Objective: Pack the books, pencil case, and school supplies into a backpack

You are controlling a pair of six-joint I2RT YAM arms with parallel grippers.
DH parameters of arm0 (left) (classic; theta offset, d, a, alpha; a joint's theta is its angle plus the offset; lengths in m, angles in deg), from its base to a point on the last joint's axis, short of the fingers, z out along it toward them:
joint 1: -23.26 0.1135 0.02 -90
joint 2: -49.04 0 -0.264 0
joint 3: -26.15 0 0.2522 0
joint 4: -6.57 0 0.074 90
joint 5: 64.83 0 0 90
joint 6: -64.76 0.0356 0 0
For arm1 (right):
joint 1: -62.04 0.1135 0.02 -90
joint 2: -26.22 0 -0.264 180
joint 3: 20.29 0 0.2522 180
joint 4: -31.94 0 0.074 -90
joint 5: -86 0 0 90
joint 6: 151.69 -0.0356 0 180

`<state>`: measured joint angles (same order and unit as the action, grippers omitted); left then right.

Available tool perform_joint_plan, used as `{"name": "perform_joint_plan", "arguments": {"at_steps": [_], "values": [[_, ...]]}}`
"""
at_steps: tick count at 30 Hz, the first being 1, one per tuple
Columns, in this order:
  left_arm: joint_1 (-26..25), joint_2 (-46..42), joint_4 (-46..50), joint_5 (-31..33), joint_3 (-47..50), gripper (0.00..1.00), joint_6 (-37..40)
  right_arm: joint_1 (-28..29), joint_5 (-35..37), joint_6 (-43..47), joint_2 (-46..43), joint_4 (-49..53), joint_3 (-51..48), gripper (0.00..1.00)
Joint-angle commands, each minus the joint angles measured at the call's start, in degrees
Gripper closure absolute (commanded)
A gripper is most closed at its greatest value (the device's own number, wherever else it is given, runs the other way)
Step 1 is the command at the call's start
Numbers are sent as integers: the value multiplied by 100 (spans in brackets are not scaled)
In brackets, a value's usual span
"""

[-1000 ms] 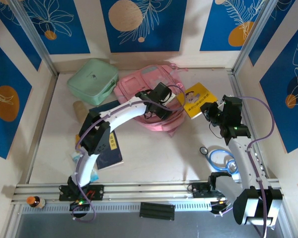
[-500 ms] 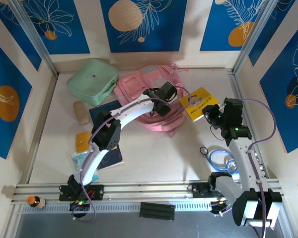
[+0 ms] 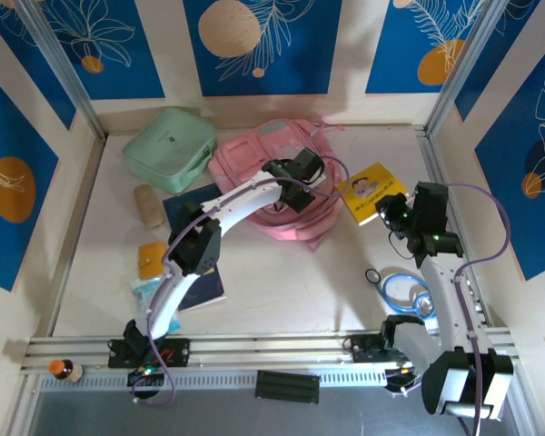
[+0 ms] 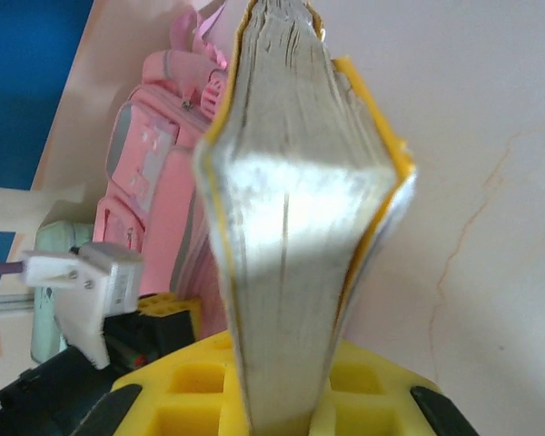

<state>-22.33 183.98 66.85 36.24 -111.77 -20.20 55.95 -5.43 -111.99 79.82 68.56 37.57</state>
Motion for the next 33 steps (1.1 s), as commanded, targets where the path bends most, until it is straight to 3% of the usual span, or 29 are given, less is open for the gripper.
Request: {"name": "perform_joint_plan", "arguments": {"at_steps": [1,9,15,18,23,33], "values": [[138,-677,-224,-596,73,100,-161,-252,32,366,-305,-119,135,99],[194,-1539,-943,-643,475,100,-313,-481,-343,591,-602,-61,-86,99],[191,-2449,-2334,-349,1633,100,-450,-484,-1726,197,-761,-1277,-703,98],[189,-2744,-2854,-472,2015,100,-519,-309,-2059,-238,-571,-1809,-972,98],[187,-2962,-3238,-819,2215,100,-621,322,-1937,-637,-189,-2403,-1145,98],[190,-2985,-3403,-1106,2144,100,-883,1596,-880,-1228,1079,-3352,-790,99]]}}
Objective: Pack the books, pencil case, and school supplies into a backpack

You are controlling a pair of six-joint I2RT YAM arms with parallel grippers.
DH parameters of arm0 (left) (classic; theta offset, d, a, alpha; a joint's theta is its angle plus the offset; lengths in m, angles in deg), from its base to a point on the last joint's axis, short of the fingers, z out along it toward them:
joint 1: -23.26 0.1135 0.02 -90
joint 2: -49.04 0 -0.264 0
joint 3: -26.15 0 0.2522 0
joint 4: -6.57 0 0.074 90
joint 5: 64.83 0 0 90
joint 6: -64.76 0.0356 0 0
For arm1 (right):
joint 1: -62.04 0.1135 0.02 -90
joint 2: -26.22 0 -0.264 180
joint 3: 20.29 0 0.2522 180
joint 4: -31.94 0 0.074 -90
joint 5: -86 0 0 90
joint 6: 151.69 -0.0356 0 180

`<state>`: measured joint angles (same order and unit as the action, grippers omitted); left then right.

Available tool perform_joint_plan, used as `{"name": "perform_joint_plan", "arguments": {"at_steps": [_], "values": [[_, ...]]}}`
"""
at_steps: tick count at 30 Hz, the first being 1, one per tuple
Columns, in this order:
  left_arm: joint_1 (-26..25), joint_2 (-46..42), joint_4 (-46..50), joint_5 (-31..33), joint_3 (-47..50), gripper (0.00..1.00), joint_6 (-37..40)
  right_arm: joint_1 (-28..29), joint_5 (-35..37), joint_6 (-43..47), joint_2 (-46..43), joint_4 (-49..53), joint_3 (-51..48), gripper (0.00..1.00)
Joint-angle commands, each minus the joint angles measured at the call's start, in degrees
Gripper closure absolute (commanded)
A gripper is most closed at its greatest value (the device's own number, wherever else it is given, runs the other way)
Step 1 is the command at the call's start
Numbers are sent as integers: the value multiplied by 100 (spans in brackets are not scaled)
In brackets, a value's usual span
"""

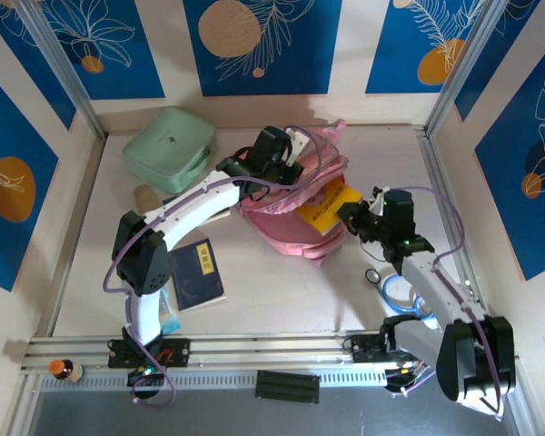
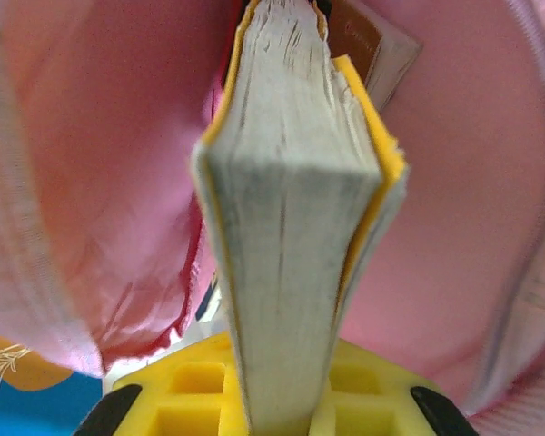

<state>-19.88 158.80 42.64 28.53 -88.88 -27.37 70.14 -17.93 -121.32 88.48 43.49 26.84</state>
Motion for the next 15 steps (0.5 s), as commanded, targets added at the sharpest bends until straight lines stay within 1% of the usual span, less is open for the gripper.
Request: {"name": "perform_joint_plan", "arguments": {"at_steps": [1,4,7,10,11,15], "values": [[-63,-472,-995,-344,-147,100,-211,249,515,-347,330,-910,336,99],[-61,-473,-1053,-455,-153,100,-337,458,992,-492,724,-1152,492,98],[-58,-464,-1090,-526,-182,100,-464,586,1500,-769,1186,-1166,685,99],[-59,-468,-1157,-611,-199,100,-597,616,1954,-1448,1742,-243,1168,98],[-61,-459,-1166,-624,-216,100,-643,623,2005,-1618,1964,-127,1271,98],[-54,-473,-1148,-685,-253,100,-749,648,1762,-1859,2717,-539,1623,95]]}}
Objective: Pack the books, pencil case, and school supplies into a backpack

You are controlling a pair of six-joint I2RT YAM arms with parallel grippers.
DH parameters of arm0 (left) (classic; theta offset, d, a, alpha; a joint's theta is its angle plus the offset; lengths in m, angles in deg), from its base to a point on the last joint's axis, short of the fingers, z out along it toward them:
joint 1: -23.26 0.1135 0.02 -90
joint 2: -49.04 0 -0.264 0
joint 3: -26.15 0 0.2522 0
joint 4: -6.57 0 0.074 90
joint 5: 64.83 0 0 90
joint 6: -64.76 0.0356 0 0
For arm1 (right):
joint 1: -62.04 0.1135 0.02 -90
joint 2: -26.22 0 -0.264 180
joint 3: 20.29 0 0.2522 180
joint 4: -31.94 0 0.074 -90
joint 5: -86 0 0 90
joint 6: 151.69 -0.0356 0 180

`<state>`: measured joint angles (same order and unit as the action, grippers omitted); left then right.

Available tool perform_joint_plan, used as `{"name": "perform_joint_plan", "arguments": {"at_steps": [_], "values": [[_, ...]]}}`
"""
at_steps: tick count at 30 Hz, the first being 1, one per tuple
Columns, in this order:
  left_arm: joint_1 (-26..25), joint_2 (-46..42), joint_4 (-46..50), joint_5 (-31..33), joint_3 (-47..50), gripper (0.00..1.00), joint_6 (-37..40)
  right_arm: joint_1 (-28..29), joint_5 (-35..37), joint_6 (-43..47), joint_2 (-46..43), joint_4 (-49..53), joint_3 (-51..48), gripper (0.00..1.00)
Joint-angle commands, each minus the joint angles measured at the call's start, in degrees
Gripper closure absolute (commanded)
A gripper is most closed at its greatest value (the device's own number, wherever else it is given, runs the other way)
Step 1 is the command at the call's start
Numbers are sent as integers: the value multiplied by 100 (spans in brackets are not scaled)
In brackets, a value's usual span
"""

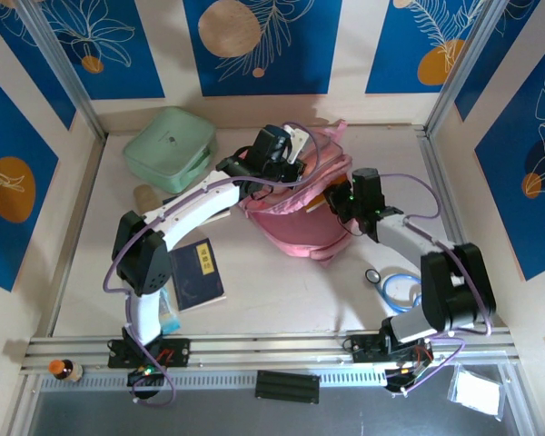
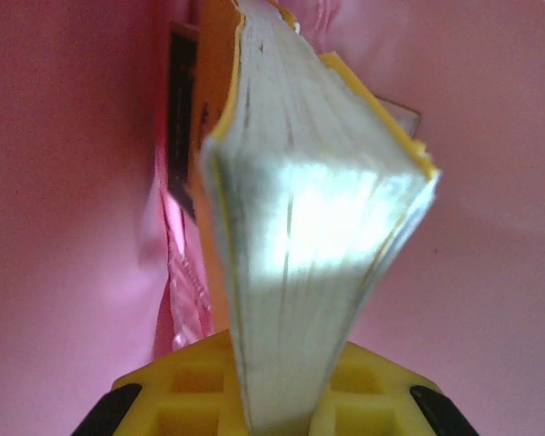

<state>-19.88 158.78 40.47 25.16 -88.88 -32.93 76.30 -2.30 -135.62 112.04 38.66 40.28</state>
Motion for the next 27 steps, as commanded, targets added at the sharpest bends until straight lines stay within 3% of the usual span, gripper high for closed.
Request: {"name": "perform_joint_plan", "arguments": {"at_steps": [1,4,12,20,27], "values": [[-40,-470,-928,-355,-252,100,-211,51,106,-421,550,-68,426,93],[-13,-462,-905,-405,-261,100,-306,103,-195,-428,962,-319,665,87],[112,-435,-877,-490,-202,100,-521,64,-1340,-513,1602,-533,923,57],[231,-437,-806,-465,-60,100,-588,-279,-1511,-277,628,324,353,29],[310,-206,-792,-478,198,100,-642,-678,-1564,-289,-528,616,-681,28]]}}
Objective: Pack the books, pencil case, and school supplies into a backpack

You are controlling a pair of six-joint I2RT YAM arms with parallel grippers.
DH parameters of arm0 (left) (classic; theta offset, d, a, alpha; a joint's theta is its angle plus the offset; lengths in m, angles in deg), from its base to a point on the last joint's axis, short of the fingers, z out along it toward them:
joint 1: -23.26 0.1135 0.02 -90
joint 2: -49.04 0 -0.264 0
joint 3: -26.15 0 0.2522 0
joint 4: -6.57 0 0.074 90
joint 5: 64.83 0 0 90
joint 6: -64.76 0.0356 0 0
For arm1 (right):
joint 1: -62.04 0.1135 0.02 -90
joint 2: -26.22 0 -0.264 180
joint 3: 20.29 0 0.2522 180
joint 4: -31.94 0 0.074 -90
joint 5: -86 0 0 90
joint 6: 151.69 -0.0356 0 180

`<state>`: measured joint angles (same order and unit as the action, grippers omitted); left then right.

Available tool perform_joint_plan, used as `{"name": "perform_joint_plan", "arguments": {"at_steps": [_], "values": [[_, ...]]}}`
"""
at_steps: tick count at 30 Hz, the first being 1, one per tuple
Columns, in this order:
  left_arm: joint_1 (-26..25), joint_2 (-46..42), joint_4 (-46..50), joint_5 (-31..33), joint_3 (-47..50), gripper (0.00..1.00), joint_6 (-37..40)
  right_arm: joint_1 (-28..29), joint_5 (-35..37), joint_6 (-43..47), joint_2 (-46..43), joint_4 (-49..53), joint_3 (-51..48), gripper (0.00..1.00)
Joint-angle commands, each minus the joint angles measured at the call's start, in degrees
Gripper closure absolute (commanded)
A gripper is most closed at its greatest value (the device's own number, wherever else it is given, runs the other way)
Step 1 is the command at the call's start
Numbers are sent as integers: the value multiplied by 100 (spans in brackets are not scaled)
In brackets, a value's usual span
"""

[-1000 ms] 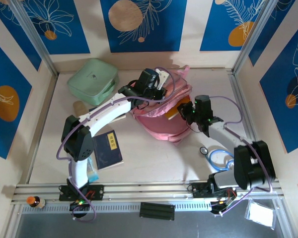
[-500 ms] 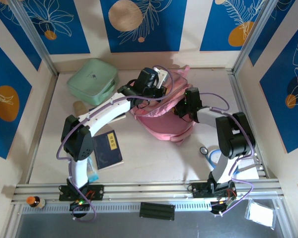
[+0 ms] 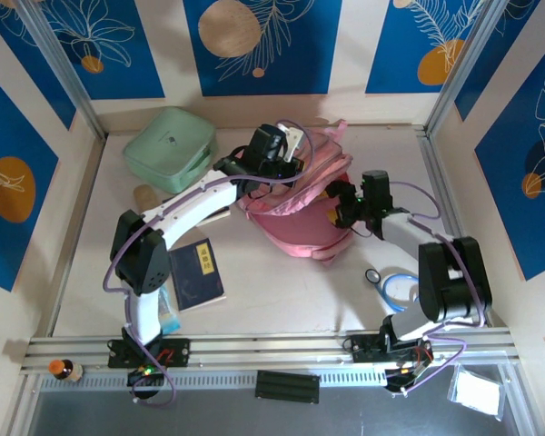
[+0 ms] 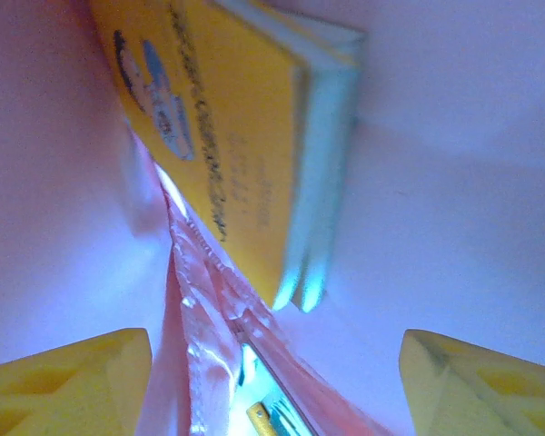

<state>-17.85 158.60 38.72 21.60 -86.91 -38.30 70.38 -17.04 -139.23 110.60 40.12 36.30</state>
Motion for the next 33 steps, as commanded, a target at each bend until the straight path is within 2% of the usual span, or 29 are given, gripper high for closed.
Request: {"name": "perform_joint_plan", "arguments": {"at_steps": [1,6,7,10,11,14,17,21,25,33], "values": [[103,-134,-599,-141,40,100,-109,-152,-3,134,-616,635,-398,28],[111,233,-497,-429,97,100,-220,-527,735,498,-1935,1580,-747,29],[113,321,-455,-548,87,97,-234,-572,1000,630,-2217,1812,-746,29],[113,492,-301,-646,125,62,-266,-601,1734,1029,-2841,2387,-630,26],[112,495,-267,-543,176,54,-285,-619,1844,1182,-2972,2461,-582,26],[128,309,-282,-422,456,37,-328,-641,1805,1624,-3036,2546,-378,25],[170,-55,-379,-344,883,25,-454,-552,1585,2003,-2794,2591,-88,25],[301,-681,-301,-59,1612,15,-682,-143,1457,2407,-2340,2589,305,25],[577,-1485,-258,106,2590,10,-1037,497,1516,2746,-1764,2674,793,25],[1108,-2804,525,490,3861,5,-1663,1649,1532,3476,-561,2932,1858,25]]}}
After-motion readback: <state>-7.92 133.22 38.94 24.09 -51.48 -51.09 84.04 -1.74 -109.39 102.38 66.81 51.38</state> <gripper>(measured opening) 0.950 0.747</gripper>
